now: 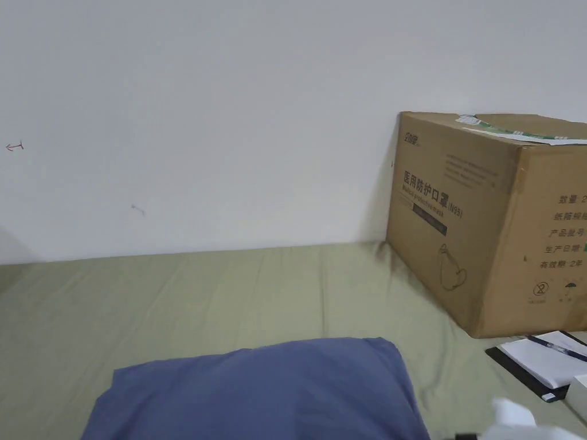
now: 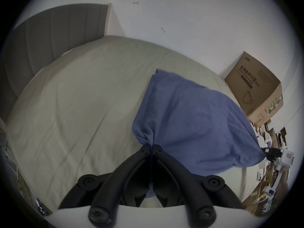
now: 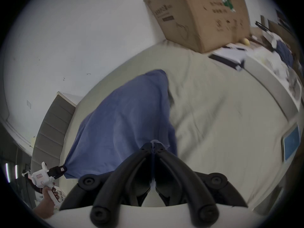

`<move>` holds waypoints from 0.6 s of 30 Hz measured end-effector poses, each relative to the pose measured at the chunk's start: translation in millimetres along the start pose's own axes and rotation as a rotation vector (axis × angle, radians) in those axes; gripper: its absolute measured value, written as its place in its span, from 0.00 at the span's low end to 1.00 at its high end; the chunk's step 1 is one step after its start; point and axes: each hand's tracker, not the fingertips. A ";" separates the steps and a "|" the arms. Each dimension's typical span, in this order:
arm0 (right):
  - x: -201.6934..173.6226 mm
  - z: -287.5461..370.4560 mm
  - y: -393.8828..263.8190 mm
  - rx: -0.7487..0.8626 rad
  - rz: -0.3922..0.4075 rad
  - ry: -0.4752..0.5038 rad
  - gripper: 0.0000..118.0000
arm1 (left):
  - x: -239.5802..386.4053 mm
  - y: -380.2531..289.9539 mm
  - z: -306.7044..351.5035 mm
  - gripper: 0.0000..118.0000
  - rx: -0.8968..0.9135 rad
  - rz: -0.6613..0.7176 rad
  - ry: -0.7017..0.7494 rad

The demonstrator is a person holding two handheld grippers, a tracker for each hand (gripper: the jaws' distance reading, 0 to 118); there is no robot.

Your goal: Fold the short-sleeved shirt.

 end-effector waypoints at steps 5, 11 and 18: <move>29.0 55.7 -51.6 0.014 0.033 -0.043 0.03 | -25.8 -46.9 57.0 0.00 0.010 0.020 -0.038; 39.7 111.2 -97.1 0.019 0.055 -0.063 0.03 | -36.6 -93.5 115.7 0.00 -0.011 -0.040 -0.052; 46.0 94.9 -117.7 -0.057 -0.001 -0.141 0.03 | -38.0 -105.1 103.6 0.02 -0.050 -0.063 -0.023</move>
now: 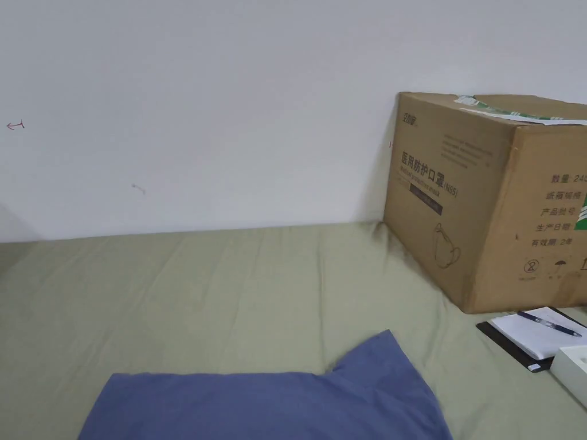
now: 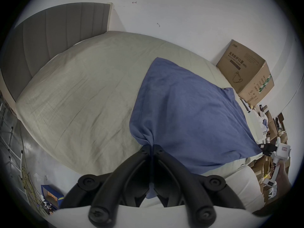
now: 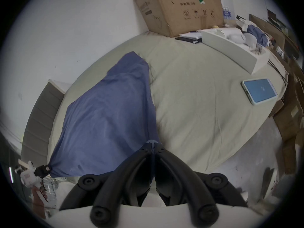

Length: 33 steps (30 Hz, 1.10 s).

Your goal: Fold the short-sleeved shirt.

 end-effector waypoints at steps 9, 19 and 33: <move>-5.4 6.3 12.1 0.085 -0.030 -0.062 0.81 | 2.1 25.5 13.1 1.00 0.162 0.070 0.081; -106.2 103.7 19.1 0.524 0.219 0.172 0.89 | 74.0 40.7 84.9 0.97 0.413 -0.167 -0.053; -167.2 84.6 39.5 0.538 0.402 0.273 0.01 | 103.5 211.4 5.0 0.00 0.179 -0.222 -0.097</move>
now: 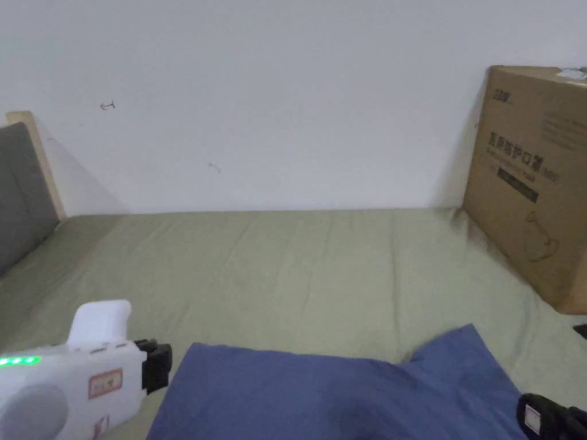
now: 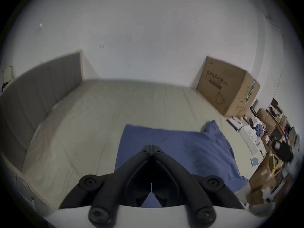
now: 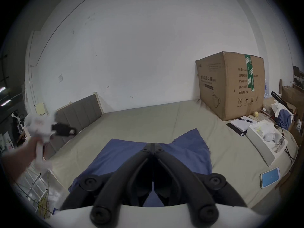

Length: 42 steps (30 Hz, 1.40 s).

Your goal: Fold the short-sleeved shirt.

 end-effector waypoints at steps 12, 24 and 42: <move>22.0 -86.8 -36.5 -0.238 -0.019 0.071 0.01 | -80.7 78.3 -287.3 0.91 -0.526 -0.016 0.046; 28.2 -127.8 -71.8 -0.359 -0.005 0.058 0.01 | -88.8 31.3 -370.3 1.00 -0.596 -0.077 0.132; 136.6 -212.4 26.6 -0.345 -0.150 -0.025 0.00 | -45.6 58.2 -271.0 0.00 -0.387 -0.200 0.130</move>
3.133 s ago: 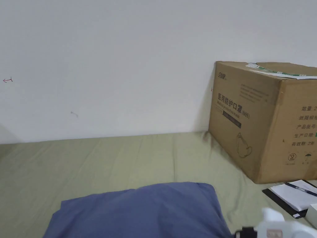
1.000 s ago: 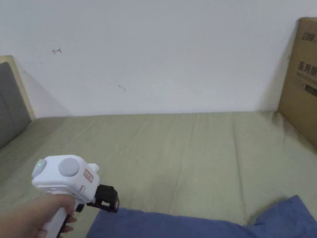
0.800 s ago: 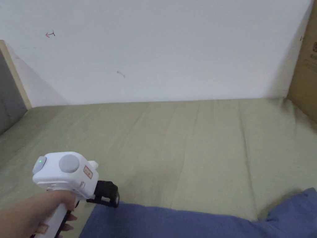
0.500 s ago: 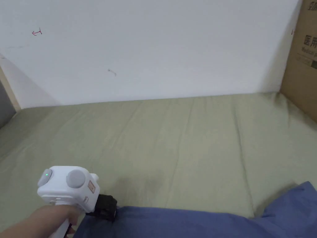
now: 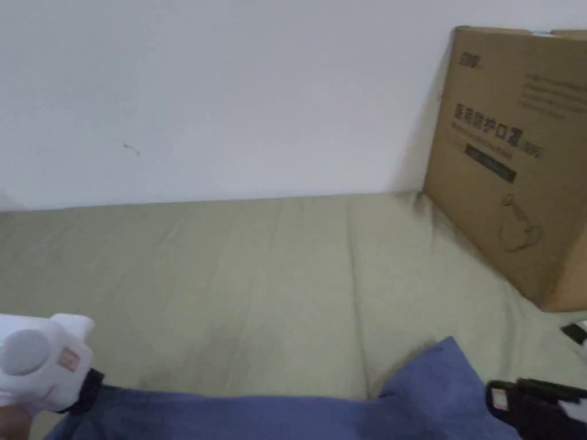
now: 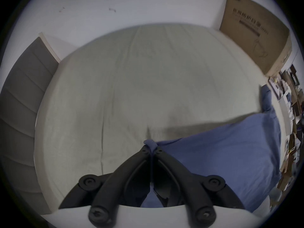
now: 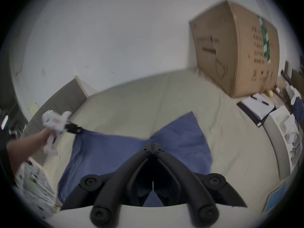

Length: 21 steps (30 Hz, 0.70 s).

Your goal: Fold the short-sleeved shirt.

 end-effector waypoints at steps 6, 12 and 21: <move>56.5 -87.9 56.4 -0.335 -0.021 -0.141 0.43 | -7.1 -21.6 37.9 0.00 0.034 0.011 -0.021; 85.8 -160.3 31.7 -0.490 -0.109 -0.266 0.90 | -5.7 -33.5 34.9 0.00 -0.016 0.018 0.037; 73.7 -185.2 22.9 -0.529 0.030 -0.360 0.34 | -12.0 -49.5 15.2 0.00 -0.106 0.037 0.030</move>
